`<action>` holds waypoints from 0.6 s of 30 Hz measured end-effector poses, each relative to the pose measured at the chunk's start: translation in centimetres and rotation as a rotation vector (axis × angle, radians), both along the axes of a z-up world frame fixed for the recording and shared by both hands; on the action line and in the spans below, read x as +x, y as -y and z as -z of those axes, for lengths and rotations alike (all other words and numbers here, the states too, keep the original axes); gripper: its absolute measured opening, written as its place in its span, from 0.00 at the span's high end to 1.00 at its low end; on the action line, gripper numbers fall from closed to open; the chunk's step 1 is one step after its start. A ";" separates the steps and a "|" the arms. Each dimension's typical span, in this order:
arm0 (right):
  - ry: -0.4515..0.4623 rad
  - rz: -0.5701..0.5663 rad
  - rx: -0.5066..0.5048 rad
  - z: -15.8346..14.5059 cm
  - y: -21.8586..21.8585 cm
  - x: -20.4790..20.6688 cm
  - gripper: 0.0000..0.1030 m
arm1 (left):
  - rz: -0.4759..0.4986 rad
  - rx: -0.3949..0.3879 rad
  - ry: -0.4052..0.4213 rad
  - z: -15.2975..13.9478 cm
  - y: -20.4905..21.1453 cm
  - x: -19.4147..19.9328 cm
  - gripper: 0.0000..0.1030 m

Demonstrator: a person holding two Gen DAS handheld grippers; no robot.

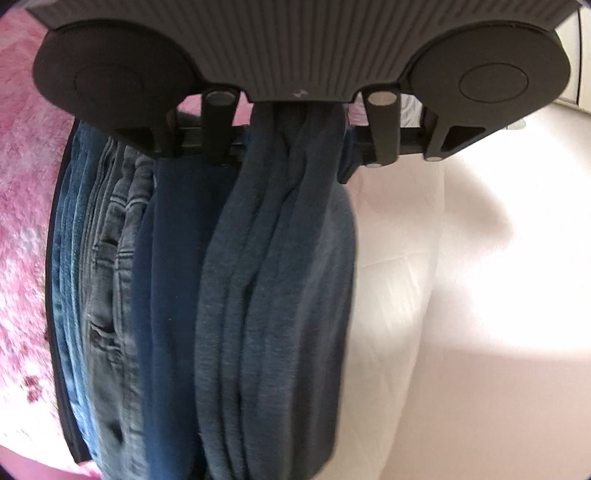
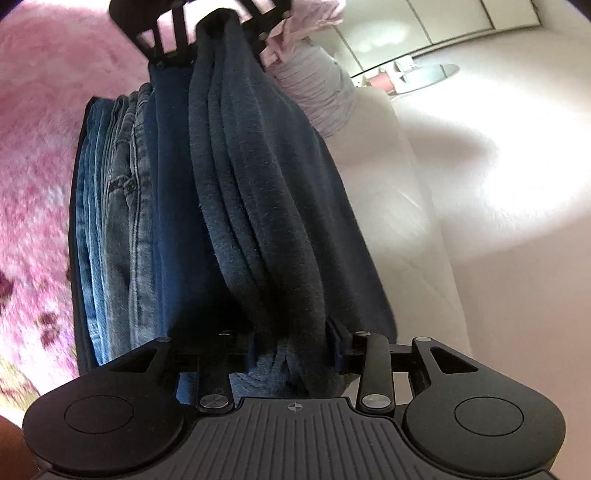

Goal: Fold clothes
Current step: 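Lower the grey bundle with both grippers onto the folded jeans stack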

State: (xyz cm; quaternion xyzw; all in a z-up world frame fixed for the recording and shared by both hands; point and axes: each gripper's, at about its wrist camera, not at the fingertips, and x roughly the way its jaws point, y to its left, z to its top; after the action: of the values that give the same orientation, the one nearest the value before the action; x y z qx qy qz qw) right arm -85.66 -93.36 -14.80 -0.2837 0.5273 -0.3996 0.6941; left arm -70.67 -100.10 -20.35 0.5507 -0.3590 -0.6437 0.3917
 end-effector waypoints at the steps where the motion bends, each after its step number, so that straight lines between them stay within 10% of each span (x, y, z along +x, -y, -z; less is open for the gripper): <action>1: -0.005 0.002 0.001 -0.3 0.0 -0.1 0.61 | -0.002 0.007 -0.003 -0.1 0.1 0.3 0.60; 6: 0.019 0.018 0.057 -0.4 0.1 -0.1 0.68 | -0.031 0.042 -0.012 0.0 1.1 0.6 0.78; 18: 0.061 0.052 0.065 0.4 -1.4 0.7 0.71 | -0.025 0.032 -0.050 -0.8 0.7 2.3 0.79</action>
State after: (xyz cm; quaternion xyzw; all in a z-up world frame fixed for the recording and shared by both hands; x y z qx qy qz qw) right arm -84.98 -92.00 -15.23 -0.2347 0.5259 -0.4085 0.7081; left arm -68.38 -100.84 -19.53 0.5452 -0.3316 -0.6580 0.3998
